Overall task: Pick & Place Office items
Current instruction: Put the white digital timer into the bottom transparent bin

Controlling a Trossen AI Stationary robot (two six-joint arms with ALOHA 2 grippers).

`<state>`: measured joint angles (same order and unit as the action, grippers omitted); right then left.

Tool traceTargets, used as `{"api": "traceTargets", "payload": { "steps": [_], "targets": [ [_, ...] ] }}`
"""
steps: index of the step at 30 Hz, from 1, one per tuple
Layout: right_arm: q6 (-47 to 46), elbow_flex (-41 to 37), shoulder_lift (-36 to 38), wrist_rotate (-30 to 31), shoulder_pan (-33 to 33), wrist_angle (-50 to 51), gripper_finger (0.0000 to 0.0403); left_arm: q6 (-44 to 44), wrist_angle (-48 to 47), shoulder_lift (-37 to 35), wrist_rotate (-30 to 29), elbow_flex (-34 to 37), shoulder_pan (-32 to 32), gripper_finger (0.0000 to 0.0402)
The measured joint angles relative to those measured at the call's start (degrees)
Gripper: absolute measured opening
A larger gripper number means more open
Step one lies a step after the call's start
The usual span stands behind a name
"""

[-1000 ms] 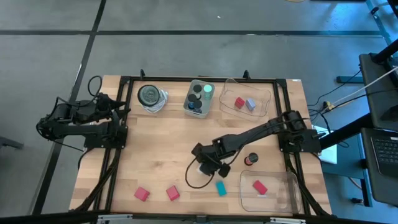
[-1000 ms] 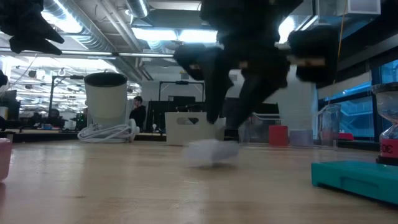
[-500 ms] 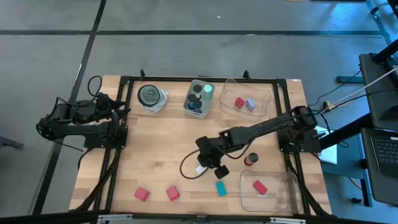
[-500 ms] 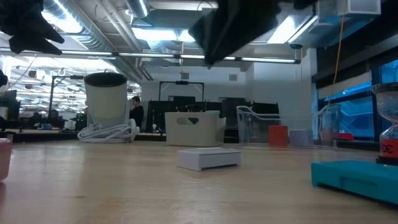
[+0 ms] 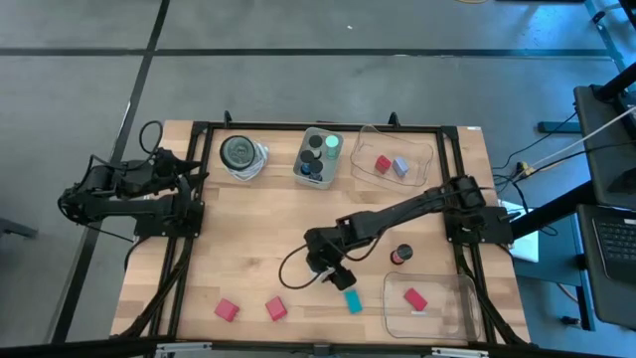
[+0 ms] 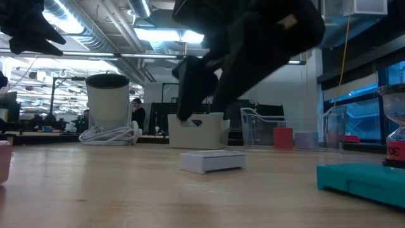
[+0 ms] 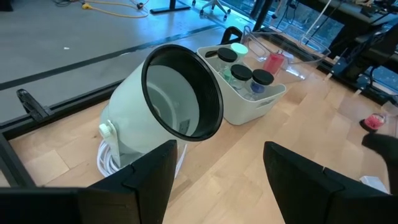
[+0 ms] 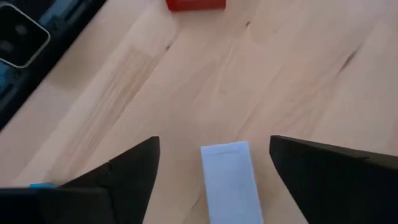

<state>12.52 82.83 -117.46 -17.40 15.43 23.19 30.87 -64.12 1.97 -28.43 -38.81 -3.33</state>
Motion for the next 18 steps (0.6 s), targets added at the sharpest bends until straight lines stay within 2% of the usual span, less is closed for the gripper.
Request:
{"api": "traceTargets", "payload": {
  "steps": [8,12,18],
  "targets": [
    [0.1,-0.02,-2.02,0.16,-0.42,-1.29,0.0295,0.0,-0.02,0.0,-0.15,0.0,0.0,0.0237],
    [0.02,-0.02,-2.25,3.64,-0.82,-0.64,0.0284,0.0,-0.02,-0.02,-0.15,0.0,0.0,0.0237],
    [-2.81,-0.02,-5.62,2.61,-1.05,-0.37,0.0282,0.0,-0.02,0.01,-0.15,0.0,0.0,0.0237]
  ]
}}
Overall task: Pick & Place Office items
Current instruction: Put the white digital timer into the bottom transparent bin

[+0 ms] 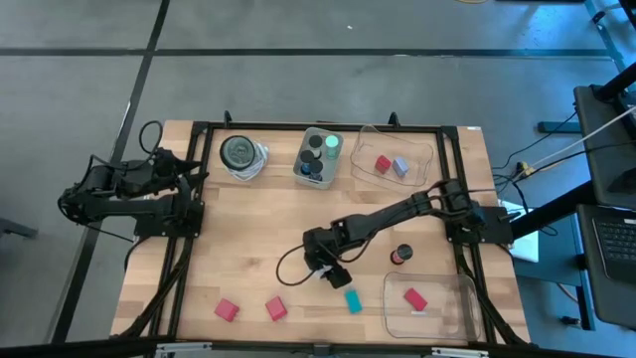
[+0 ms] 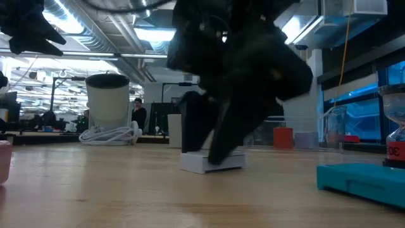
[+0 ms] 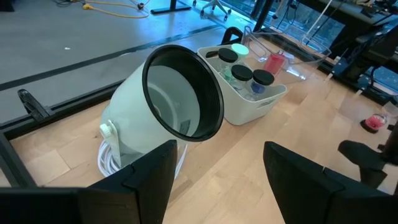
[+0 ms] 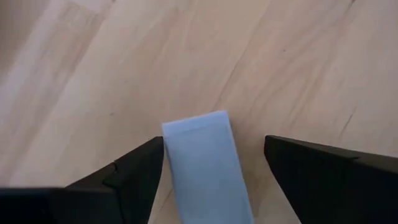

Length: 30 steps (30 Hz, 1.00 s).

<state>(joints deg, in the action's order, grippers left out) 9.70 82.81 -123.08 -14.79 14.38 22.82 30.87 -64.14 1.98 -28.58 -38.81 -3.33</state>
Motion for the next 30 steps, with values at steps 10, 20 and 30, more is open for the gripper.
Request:
{"api": "traceTargets", "payload": {
  "steps": [10,20,30],
  "targets": [
    [1.48,0.2,-1.0,2.92,0.1,0.41,0.0271,0.0,0.0,-0.02,-0.02,0.0,-0.01,0.0237],
    [0.12,0.24,-0.67,3.06,1.21,2.98,0.0155,0.0,-0.01,-0.01,-0.04,0.0,0.0,0.0237],
    [-1.25,-0.36,4.7,4.7,1.8,9.6,0.0156,0.02,-0.04,-0.02,-0.07,0.0,0.0,0.0237]
  ]
}}
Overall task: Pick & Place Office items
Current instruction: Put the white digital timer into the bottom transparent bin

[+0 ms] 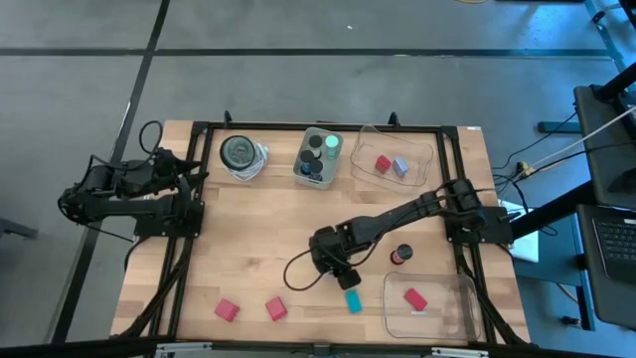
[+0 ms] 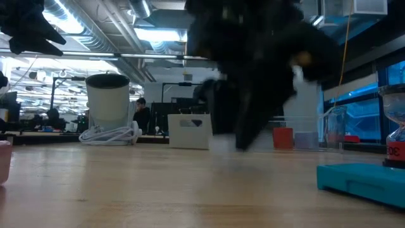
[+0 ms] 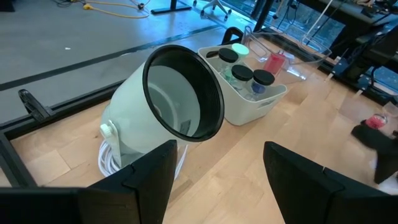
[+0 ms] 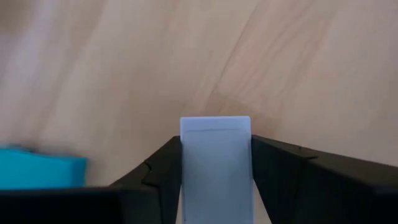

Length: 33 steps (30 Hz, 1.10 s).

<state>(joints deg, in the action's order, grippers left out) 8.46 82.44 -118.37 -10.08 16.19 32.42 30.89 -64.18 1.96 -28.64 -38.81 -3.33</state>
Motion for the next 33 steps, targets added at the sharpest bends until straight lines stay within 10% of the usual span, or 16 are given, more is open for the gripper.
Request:
{"api": "traceTargets", "payload": {
  "steps": [14,33],
  "targets": [
    [-14.95,0.19,14.72,-1.27,2.0,6.87,0.017,0.0,0.0,0.01,0.0,0.0,0.01,0.0237],
    [-51.16,0.34,20.57,6.13,21.52,21.9,0.0167,0.02,0.01,0.0,0.0,0.0,0.01,0.0237]
  ]
}}
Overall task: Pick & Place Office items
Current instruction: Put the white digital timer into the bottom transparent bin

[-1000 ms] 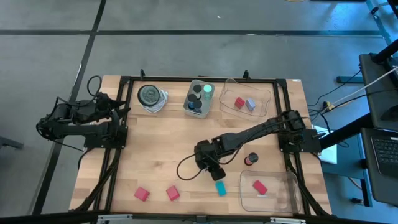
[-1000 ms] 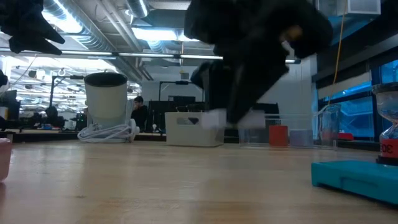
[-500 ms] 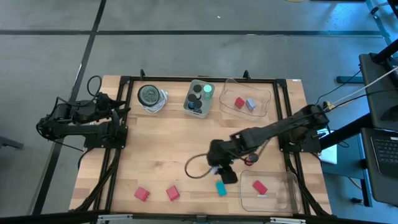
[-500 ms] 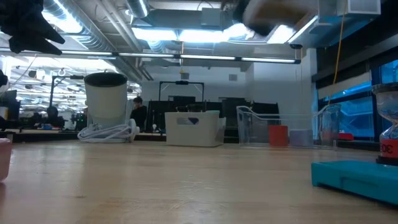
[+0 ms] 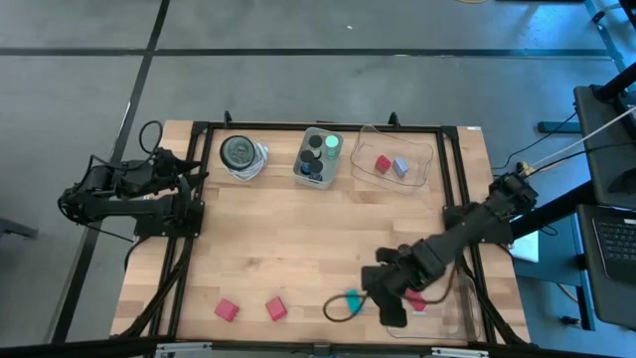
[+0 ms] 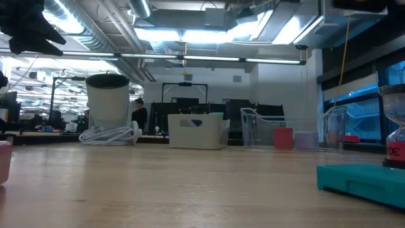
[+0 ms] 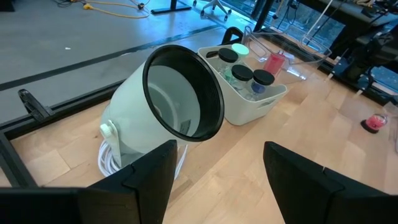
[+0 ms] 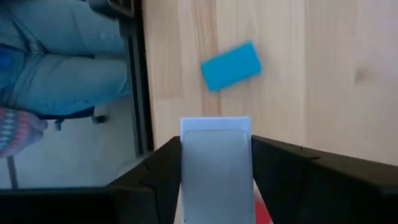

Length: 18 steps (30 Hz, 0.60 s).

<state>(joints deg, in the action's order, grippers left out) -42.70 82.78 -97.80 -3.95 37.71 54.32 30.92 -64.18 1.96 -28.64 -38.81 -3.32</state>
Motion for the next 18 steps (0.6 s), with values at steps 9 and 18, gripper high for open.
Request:
{"api": "traceTargets", "payload": {
  "steps": [9,18],
  "targets": [
    [-19.53,0.0,0.0,3.07,10.2,7.72,0.0169,-0.01,0.0,0.0,0.0,0.0,-0.01,0.0237],
    [-33.4,-0.27,0.02,6.4,17.19,14.0,0.0167,0.0,-0.01,0.02,0.0,0.0,-0.01,0.0237]
  ]
}}
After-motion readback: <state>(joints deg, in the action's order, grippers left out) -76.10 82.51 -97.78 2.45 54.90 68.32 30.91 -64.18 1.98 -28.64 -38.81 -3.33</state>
